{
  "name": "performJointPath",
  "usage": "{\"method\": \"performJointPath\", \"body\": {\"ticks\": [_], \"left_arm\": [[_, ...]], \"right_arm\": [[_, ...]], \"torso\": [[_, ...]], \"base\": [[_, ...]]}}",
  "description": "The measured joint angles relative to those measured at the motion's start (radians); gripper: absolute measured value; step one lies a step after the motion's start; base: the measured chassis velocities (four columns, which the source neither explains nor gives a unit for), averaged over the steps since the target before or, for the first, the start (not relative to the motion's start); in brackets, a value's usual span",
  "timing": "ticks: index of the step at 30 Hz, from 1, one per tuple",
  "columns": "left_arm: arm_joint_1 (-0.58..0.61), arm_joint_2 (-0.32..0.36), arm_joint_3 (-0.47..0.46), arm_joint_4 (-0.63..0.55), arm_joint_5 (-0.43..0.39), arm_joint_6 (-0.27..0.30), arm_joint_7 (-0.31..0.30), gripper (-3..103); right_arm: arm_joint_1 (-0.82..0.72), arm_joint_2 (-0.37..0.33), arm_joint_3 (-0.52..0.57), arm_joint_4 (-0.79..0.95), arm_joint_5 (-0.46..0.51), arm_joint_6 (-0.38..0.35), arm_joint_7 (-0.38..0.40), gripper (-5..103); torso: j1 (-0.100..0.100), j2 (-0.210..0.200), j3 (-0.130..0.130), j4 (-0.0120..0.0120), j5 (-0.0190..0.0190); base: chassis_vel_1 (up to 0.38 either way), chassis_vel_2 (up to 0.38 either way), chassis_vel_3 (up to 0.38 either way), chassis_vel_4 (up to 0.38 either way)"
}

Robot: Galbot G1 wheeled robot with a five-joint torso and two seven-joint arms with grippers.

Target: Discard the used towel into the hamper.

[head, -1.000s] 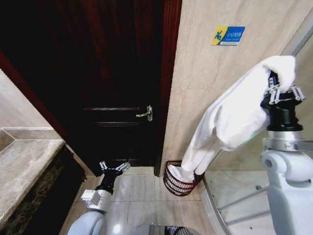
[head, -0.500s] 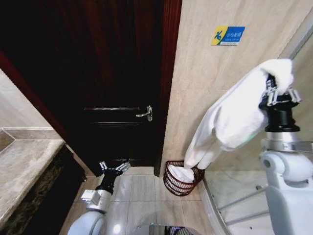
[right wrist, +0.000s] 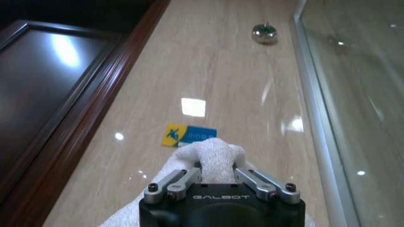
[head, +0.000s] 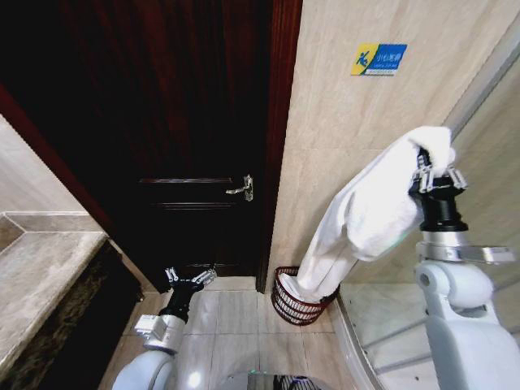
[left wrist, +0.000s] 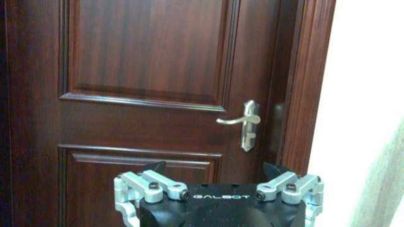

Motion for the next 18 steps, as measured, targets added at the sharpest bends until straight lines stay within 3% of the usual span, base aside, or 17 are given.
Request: {"method": "performJointPath", "body": {"ticks": [18], "left_arm": [[0.0,0.0,0.0,0.0,0.0,0.0,0.0,100]], "right_arm": [[-0.064,0.06,-0.047,-0.059,-0.039,0.041,-0.02,12]], "torso": [[0.0,0.0,0.0,0.0,0.0]], "base": [[0.0,0.0,0.0,0.0]]}}
